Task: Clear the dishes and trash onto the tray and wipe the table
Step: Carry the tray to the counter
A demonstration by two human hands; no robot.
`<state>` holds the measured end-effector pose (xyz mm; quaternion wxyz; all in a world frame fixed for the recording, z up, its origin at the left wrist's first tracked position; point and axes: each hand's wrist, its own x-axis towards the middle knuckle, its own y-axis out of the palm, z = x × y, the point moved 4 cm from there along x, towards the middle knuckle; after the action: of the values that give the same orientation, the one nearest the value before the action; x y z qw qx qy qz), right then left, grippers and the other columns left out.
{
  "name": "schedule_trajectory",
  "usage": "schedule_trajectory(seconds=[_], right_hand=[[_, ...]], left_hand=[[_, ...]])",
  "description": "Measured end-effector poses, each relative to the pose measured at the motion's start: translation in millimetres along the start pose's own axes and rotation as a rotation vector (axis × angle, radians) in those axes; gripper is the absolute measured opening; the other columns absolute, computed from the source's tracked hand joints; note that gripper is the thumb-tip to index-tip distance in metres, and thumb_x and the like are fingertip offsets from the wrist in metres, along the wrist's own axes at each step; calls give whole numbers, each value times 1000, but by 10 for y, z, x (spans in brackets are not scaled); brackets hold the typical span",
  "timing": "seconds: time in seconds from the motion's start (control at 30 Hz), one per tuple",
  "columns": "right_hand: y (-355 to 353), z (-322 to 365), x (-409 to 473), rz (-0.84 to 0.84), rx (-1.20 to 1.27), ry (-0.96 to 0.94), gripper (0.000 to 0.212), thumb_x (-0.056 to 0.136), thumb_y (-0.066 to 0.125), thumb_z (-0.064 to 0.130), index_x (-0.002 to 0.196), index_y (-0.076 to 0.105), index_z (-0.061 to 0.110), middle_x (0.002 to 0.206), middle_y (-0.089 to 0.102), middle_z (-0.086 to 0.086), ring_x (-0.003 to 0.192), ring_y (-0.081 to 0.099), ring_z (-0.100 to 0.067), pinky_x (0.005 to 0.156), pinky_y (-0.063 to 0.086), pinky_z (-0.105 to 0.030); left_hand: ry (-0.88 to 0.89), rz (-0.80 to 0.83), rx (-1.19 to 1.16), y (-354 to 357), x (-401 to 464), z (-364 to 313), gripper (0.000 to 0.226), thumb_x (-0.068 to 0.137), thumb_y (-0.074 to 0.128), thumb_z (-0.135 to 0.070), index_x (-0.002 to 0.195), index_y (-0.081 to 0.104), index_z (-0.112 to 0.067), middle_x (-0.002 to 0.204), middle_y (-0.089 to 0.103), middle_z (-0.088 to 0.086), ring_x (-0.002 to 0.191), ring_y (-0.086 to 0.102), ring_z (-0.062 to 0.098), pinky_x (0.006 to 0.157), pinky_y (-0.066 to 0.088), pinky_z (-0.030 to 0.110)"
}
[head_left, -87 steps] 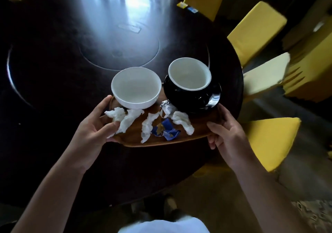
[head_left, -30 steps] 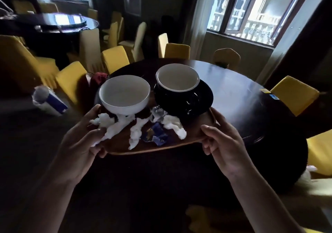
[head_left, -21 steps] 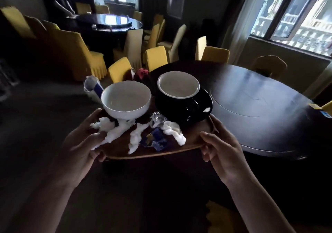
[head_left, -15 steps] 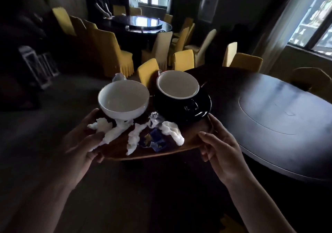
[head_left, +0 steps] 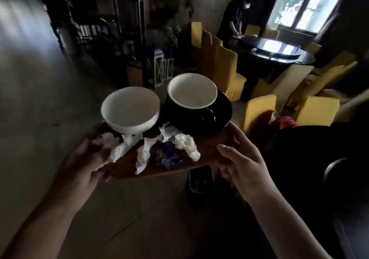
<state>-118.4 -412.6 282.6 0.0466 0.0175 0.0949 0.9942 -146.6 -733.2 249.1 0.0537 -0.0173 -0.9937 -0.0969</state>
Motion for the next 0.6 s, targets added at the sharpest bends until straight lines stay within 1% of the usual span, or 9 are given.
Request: schedule_trajectory(seconds=[0.03, 0.07, 0.1, 0.17, 0.3, 0.37, 0.4, 0.5, 0.6], right_hand=[[80, -33, 117, 35, 10, 6, 61, 93, 60, -3, 143, 54, 31, 77, 64, -4, 57, 53, -19, 46, 43, -25], [180, -51, 227, 73, 13, 10, 60, 92, 61, -3, 142, 55, 31, 80, 65, -4, 59, 54, -20, 48, 44, -26], [284, -85, 341, 112, 10, 20, 60, 92, 61, -2, 141, 56, 33, 81, 66, -4, 60, 55, -20, 50, 44, -27], [527, -166, 527, 164, 20, 45, 58, 93, 61, -3, 138, 58, 33, 78, 64, -4, 56, 55, -17, 47, 43, -26], [1078, -312, 739, 306, 17, 69, 56, 94, 58, -5, 140, 57, 28, 81, 62, -4, 56, 53, -16, 47, 42, -25], [1384, -387, 804, 344, 7, 76, 56, 94, 57, -6, 140, 57, 26, 74, 61, 0, 53, 52, -14, 46, 41, -25], [1536, -425, 826, 358, 3, 78, 56, 93, 57, -7, 139, 57, 26, 71, 61, 1, 52, 51, -14, 46, 41, -24], [2014, -516, 851, 429, 9, 95, 55, 94, 57, -7, 138, 58, 27, 75, 60, -1, 53, 51, -15, 46, 40, -24], [2514, -609, 873, 496, 51, 105, 55, 94, 56, -8, 136, 59, 26, 74, 59, -2, 52, 51, -15, 45, 40, -25]], left_hand=[[17, -19, -9, -69, -9, -22, 61, 86, 49, 4, 139, 62, -22, 83, 64, 2, 56, 54, 11, 42, 35, 27], [23, -45, -11, -160, -15, -27, 65, 82, 48, 3, 143, 58, -18, 84, 62, 3, 57, 52, 12, 43, 33, 26], [49, -88, 5, -263, -28, -45, 66, 84, 46, 5, 145, 56, -18, 84, 61, 2, 57, 50, 12, 44, 31, 26], [76, -143, 4, -470, -68, -71, 65, 88, 43, 8, 146, 55, -19, 84, 61, 0, 57, 49, 10, 44, 29, 26], [102, -263, -33, -907, -179, -159, 66, 87, 42, 8, 142, 61, -24, 84, 65, 4, 53, 49, 11, 41, 28, 26], [127, -281, -21, -1157, -243, -224, 63, 84, 45, 2, 142, 60, -21, 81, 61, 6, 52, 46, 12, 41, 31, 25], [123, -299, -11, -1302, -280, -254, 63, 87, 44, 3, 144, 58, -18, 82, 59, 9, 53, 45, 13, 42, 32, 25], [94, -363, -14, -1770, -381, -297, 62, 96, 31, 13, 150, 51, -12, 83, 54, 14, 53, 42, 15, 42, 33, 24], [91, -459, 16, -2183, -532, -454, 61, 99, 31, 14, 149, 53, -13, 84, 57, 14, 53, 45, 15, 42, 32, 25]])
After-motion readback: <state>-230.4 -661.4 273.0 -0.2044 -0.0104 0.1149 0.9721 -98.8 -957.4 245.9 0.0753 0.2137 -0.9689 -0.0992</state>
